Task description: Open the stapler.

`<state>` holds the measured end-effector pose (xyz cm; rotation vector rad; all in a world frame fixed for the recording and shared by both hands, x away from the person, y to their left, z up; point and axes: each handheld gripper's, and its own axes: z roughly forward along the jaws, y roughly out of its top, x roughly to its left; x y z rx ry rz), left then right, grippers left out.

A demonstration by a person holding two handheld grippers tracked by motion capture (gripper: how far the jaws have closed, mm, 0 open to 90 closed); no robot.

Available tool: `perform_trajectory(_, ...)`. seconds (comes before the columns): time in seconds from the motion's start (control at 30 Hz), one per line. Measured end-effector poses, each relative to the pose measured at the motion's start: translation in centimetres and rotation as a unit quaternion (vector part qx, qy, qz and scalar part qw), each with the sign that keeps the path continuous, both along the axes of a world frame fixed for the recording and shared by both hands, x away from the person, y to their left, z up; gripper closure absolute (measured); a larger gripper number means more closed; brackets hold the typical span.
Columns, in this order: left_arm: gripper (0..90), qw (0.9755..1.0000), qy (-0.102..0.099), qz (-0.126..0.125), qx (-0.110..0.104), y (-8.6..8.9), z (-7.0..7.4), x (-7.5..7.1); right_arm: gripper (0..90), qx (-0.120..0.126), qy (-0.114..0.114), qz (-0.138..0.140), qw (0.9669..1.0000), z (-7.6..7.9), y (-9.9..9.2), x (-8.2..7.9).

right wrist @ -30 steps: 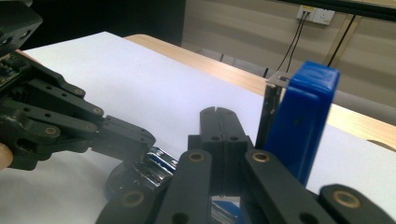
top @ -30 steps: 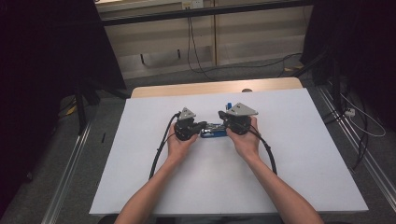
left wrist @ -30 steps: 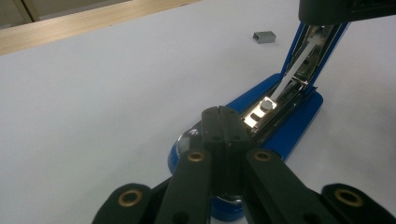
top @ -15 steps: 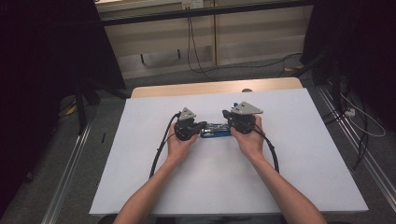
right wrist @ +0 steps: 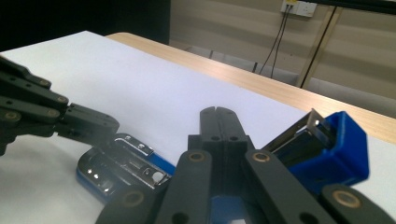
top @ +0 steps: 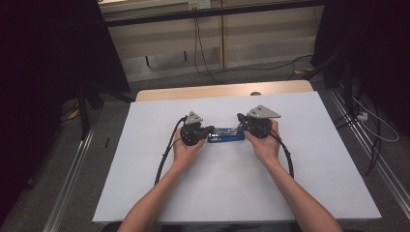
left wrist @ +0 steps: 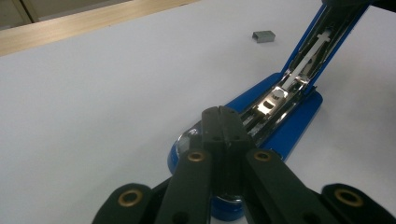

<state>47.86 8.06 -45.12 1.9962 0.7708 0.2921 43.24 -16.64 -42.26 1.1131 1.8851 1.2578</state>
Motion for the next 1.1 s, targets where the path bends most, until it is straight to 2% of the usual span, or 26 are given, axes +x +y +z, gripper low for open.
perform_trajectory(0.33, 90.0, 1.0, 0.0, 0.0, 0.0, 0.0, 0.0, 0.0, 90.0, 0.003, 0.004, -0.007, 1.0, -0.3, -0.8, -0.2)
perform_trajectory(0.4, 90.0, 1.0, 0.002, 0.001, -0.006, 0.1, -0.1, 0.0, 90.0, 0.008, 0.006, -0.009, 0.9999, -0.5, -1.0, -0.2)
perform_trajectory(0.77, 90.0, 1.0, 0.0, 0.002, -0.005, 0.0, -0.1, -0.1, 90.0, 0.006, 0.019, -0.024, 0.9995, -1.2, -3.2, -0.7)
perform_trajectory(0.97, 90.0, 1.0, -0.001, 0.002, -0.006, 0.1, -0.1, -0.1, 90.0, 0.023, 0.032, -0.019, 0.9991, -1.7, -4.0, -0.8)
perform_trajectory(1.1, 90.0, 1.0, -0.005, 0.001, -0.004, 0.0, -0.1, -0.1, 90.0, 0.007, 0.033, -0.013, 0.9993, -1.6, -4.0, -0.9)
